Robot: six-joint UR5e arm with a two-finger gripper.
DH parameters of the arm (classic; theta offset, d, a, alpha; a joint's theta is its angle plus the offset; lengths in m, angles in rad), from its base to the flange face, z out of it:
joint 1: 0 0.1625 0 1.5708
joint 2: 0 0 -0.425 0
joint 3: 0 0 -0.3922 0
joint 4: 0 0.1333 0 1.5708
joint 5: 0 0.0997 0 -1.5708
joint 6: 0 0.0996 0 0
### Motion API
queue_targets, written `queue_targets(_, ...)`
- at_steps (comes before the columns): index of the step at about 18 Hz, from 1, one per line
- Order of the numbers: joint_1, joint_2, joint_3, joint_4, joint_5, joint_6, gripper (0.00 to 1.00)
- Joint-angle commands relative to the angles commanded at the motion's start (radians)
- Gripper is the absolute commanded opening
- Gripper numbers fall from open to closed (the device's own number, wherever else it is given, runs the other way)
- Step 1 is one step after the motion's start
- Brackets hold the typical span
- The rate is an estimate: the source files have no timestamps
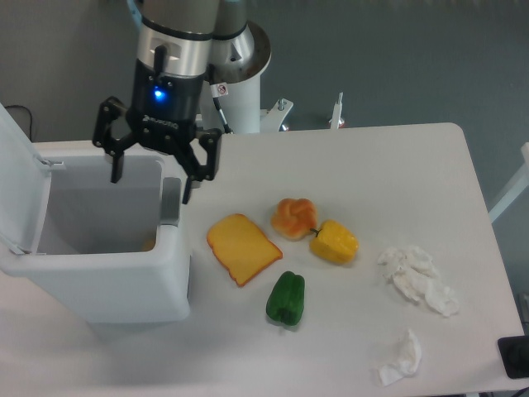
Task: Place the square bread in the trash can
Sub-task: 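Raise the open gripper up out of the bin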
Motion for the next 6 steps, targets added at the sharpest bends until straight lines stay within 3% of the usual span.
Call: queue_targets(6, 0.011, 0.003, 0.003, -0.006, 0.126, 0.186, 1.00)
